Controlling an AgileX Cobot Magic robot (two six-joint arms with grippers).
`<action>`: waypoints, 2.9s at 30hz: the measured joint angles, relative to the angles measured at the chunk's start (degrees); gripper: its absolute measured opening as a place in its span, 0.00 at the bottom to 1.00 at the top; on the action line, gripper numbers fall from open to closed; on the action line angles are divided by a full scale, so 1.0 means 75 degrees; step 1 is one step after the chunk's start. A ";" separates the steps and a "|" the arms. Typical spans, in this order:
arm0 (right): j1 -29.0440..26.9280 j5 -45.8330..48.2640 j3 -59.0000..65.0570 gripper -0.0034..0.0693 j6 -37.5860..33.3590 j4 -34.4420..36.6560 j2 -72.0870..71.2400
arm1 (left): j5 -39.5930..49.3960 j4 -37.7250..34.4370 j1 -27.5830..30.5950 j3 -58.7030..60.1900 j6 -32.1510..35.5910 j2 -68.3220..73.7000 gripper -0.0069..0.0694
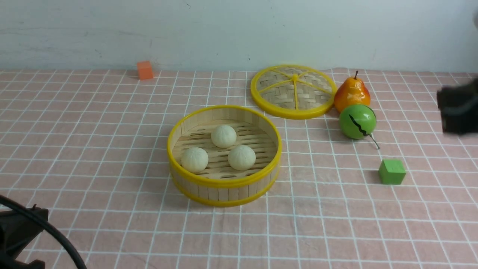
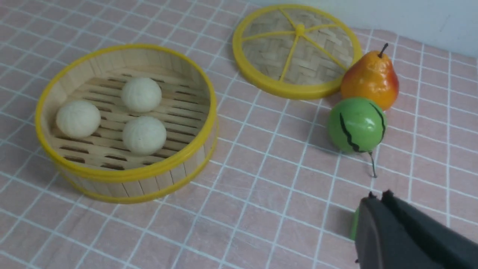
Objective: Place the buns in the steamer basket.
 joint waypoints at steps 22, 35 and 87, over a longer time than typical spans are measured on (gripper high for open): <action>-0.0335 -0.1243 0.5976 0.03 0.0065 -0.0535 -0.5881 | 0.0000 0.0000 0.0000 0.0000 0.0000 0.0000 0.09; -0.2721 0.0157 0.5914 0.04 0.0089 0.0464 -0.6908 | 0.0007 0.0057 0.0000 0.0000 0.0000 0.0000 0.11; -0.2738 0.0199 0.5906 0.11 0.0089 0.0524 -0.6908 | -0.1040 -0.1675 0.2299 0.4122 0.0595 -0.4267 0.07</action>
